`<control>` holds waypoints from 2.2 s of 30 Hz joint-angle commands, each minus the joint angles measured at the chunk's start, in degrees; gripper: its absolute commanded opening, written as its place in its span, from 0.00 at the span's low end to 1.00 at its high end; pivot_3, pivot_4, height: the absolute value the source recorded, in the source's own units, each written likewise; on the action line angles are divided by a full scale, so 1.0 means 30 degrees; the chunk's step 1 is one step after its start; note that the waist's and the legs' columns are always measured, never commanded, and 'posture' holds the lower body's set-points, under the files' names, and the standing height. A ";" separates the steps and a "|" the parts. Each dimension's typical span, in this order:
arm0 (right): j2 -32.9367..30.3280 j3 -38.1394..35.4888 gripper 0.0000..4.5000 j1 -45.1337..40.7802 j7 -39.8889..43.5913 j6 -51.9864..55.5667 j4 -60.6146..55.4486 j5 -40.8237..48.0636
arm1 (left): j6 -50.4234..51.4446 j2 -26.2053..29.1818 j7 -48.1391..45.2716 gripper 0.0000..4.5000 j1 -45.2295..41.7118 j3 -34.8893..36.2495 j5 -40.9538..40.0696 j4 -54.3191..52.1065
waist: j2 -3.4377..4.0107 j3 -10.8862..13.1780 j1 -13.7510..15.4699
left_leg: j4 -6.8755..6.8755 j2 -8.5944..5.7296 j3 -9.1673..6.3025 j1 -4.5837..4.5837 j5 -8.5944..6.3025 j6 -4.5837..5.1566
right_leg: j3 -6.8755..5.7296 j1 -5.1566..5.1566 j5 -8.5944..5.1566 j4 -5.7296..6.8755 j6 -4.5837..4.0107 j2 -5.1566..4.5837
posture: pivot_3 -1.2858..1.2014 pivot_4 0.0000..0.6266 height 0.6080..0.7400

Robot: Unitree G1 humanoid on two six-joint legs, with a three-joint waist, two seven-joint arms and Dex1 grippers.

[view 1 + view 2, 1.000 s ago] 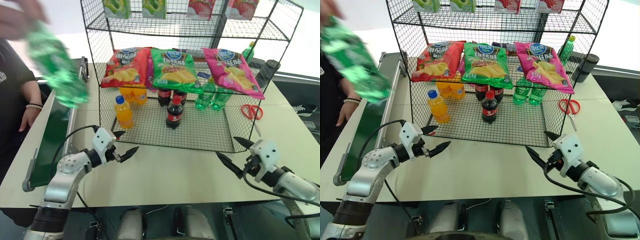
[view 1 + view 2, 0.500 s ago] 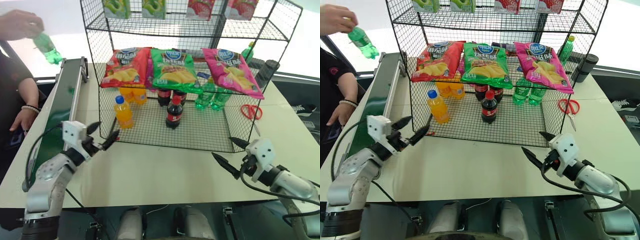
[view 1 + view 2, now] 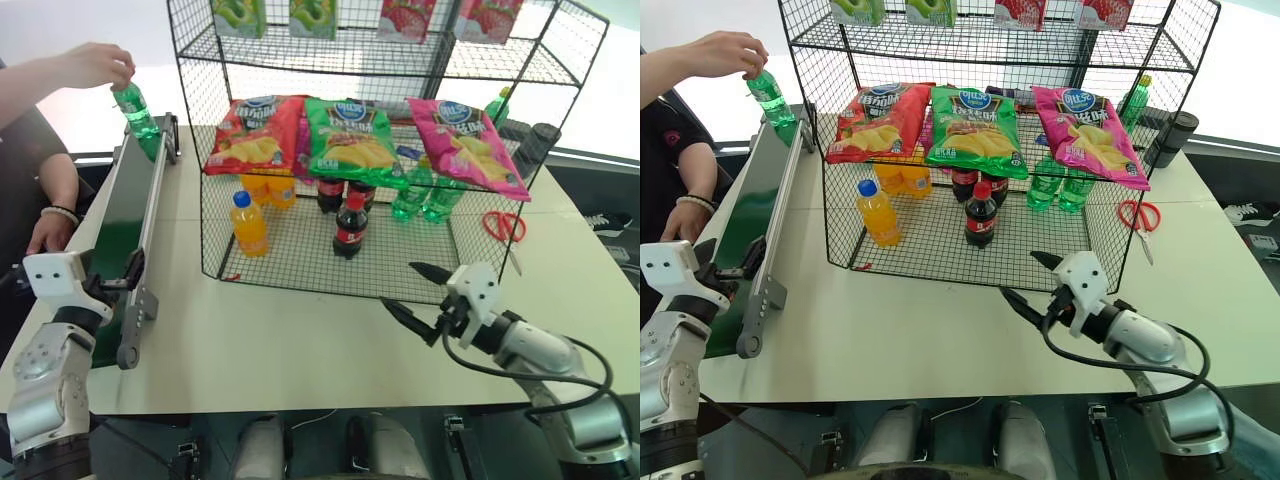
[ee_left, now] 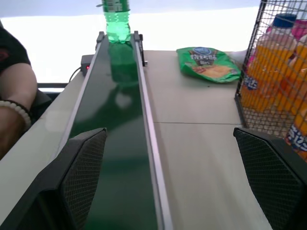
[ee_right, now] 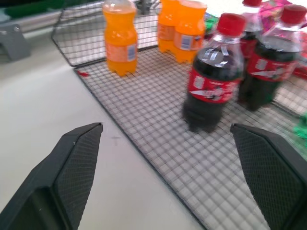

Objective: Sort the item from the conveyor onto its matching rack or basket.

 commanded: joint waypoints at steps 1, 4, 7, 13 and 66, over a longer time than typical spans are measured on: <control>0.0627 0.1171 0.99 -0.0179 -0.0318 -0.0422 -0.1567 -0.0129 | -0.0645 0.0078 0.0193 1.00 -0.0064 0.0186 0.0175 -0.0274 | -0.0003 -0.0001 -0.0008 | 0.0000 0.0001 0.0000 0.0000 0.0000 0.0000 | 0.0000 -0.0002 0.0000 0.0002 0.0000 -0.0004 | 0.52 0.24 0.96; 0.1099 0.2270 0.99 -0.0183 -0.0450 -0.0449 -0.2156 -0.0245 | -0.0797 0.0107 0.0205 1.00 -0.0123 0.0083 0.0257 -0.0123 | -0.0006 -0.0004 -0.0017 | 0.0000 0.0005 0.0000 0.0001 0.0000 0.0000 | 0.0000 -0.0004 0.0000 0.0004 0.0000 -0.0016 | 0.52 0.24 0.96; 0.1664 0.2901 0.99 -0.0205 -0.0620 -0.0075 -0.2407 0.0220 | -0.1005 0.0131 0.0150 1.00 -0.0269 -0.0049 0.0431 0.0172 | -0.0024 -0.0015 -0.0014 | 0.0000 0.0005 -0.0001 0.0002 0.0000 -0.0001 | -0.0002 -0.0003 0.0000 0.0004 0.0000 -0.0013 | 0.52 0.24 0.96; 0.1545 0.2976 0.99 -0.0318 -0.0424 -0.0736 -0.1993 -0.0205 | -0.1222 0.0036 0.0174 1.00 -0.0368 -0.0073 0.0598 0.0806 | -0.0035 -0.0022 -0.0019 | 0.0000 0.0000 0.0005 0.0002 0.0000 -0.0001 | -0.0002 -0.0004 0.0001 0.0003 0.0000 -0.0013 | 0.52 0.24 0.96; 0.1715 0.3275 0.99 -0.0986 -0.0229 -0.0281 -0.1728 0.0382 | -0.3385 -0.0348 0.1521 1.00 -0.0660 0.0306 0.0855 0.2659 | -0.0033 -0.0020 -0.0020 | -0.0002 0.0005 0.0003 -0.0008 -0.0002 -0.0002 | -0.0005 -0.0020 0.0000 0.0001 0.0000 -0.0045 | 0.52 0.24 0.96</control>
